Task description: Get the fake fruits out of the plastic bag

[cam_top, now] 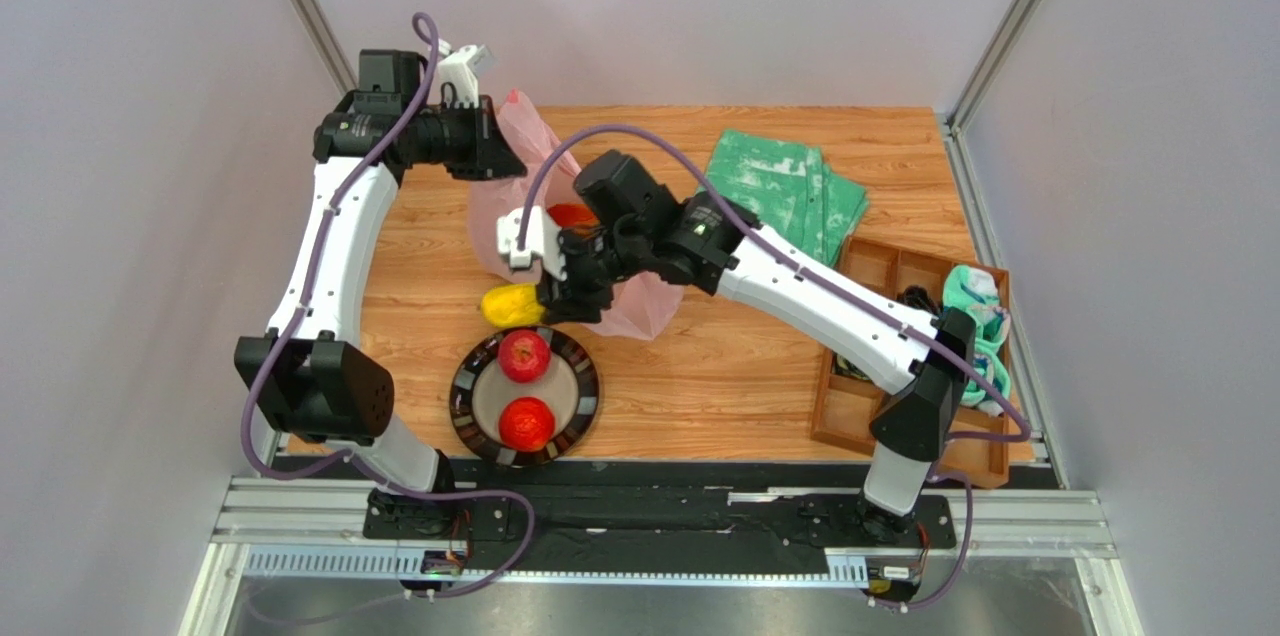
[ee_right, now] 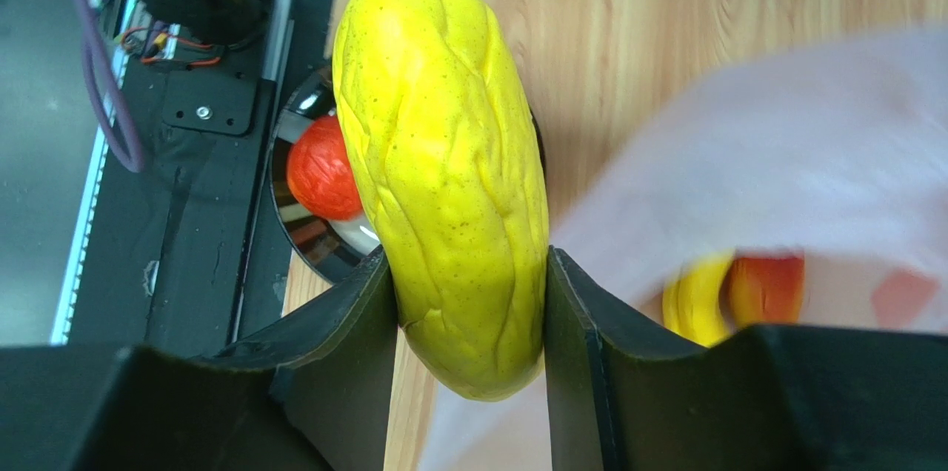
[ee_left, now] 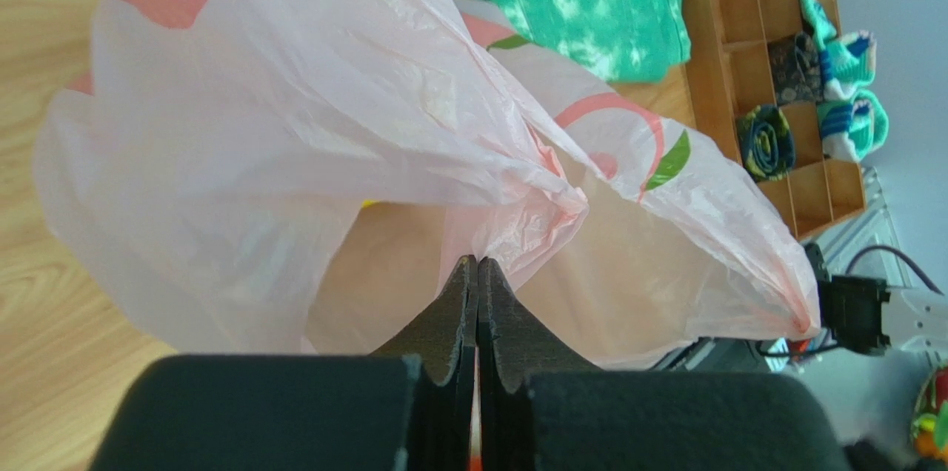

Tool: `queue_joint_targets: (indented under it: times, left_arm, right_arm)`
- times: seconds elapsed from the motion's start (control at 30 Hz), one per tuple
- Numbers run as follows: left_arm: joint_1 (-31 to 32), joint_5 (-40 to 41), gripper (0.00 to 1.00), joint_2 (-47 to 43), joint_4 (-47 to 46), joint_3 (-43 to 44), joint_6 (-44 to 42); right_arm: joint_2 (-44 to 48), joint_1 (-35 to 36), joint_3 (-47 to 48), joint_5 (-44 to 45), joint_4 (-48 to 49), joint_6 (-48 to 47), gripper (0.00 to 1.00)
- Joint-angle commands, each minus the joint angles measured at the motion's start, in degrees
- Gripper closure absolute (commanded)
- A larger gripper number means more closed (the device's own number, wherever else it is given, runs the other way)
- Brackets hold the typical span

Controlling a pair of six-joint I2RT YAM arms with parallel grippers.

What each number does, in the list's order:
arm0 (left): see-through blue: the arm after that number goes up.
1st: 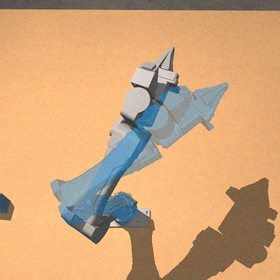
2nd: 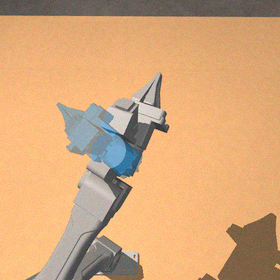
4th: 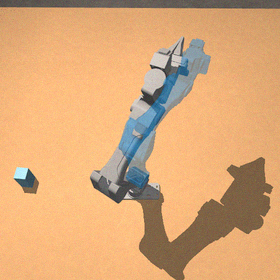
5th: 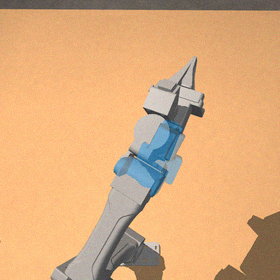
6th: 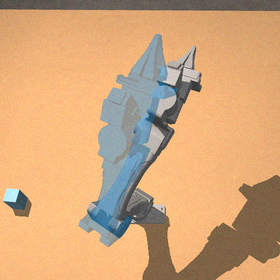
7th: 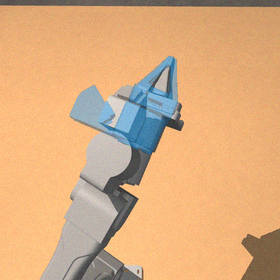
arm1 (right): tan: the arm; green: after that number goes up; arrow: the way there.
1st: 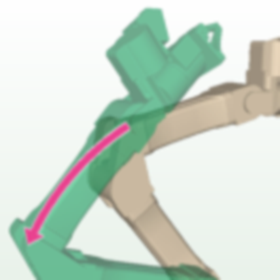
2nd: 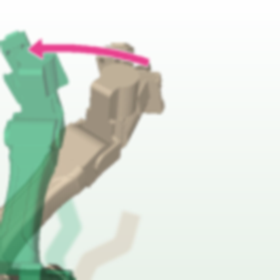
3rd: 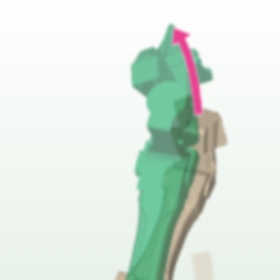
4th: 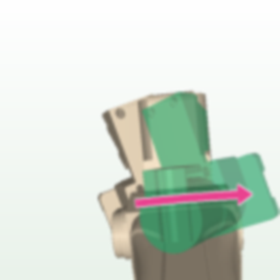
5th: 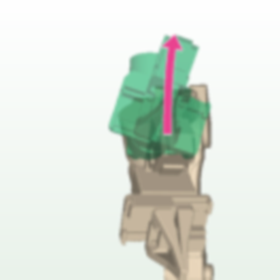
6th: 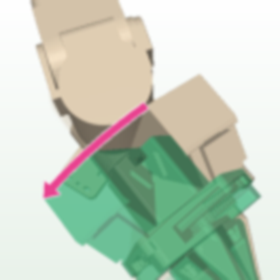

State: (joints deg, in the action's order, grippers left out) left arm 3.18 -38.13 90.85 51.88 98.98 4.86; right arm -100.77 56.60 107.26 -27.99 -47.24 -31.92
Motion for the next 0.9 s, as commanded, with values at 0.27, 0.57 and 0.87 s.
queue_joint_targets:
  times: [0.27,0.57,0.87]
  left_arm:
    - [-2.4,-1.0,1.00,-6.4,-0.5,1.0,0.3]
    - [-2.8,-1.6,1.00,-11.9,-0.7,-4.1,1.0]
    - [-4.4,-1.5,1.00,-16.7,-0.8,-8.2,1.3]
  right_arm:
    - [-8.3,8.6,-2.3,-0.4,5.7,-25.6,0.98]
    - [-14.8,11.3,-0.6,0.0,8.0,-41.8,0.93]
    - [-19.4,13.1,-0.6,0.7,13.0,-52.3,0.88]
